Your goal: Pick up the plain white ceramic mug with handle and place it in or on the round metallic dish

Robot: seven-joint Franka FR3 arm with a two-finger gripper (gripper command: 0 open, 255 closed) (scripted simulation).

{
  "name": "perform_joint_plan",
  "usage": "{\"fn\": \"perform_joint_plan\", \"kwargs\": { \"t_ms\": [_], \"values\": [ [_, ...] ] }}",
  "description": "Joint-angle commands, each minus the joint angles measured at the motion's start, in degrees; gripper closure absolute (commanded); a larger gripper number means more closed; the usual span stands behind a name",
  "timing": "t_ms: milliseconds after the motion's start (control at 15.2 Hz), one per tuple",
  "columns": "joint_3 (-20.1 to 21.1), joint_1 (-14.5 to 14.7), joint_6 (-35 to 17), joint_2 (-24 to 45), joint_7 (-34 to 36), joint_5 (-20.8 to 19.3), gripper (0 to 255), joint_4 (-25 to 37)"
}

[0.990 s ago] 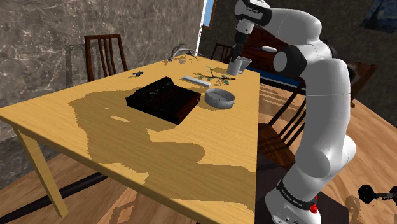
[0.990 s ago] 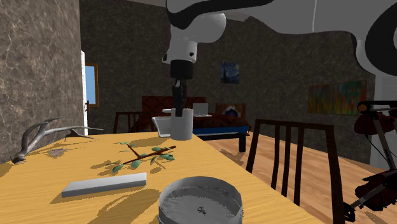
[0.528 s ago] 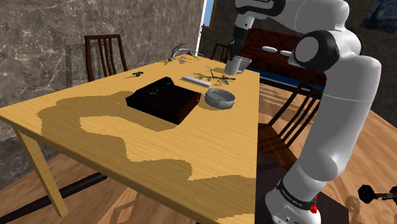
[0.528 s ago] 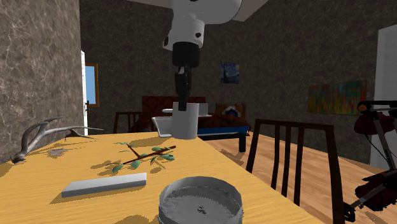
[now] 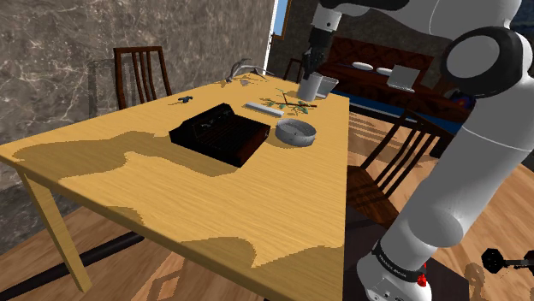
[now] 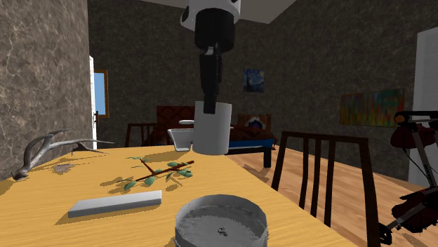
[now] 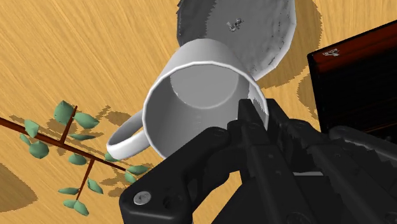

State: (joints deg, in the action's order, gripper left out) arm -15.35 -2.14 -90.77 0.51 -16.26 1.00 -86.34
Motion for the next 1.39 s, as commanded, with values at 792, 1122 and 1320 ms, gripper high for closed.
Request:
{"fn": "perform_joint_plan", "kwargs": {
  "t_ms": [792,1122,1320],
  "values": [
    [1.45,1.32,-9.79,-5.12,2.91,-1.48,255,-14.72],
    [1.45,1.30,-13.70,-5.43,2.94,-1.56,255,-18.92],
    [1.43,1.29,-16.01,-5.45,2.93,-1.57,255,-21.26]
  ]
}}
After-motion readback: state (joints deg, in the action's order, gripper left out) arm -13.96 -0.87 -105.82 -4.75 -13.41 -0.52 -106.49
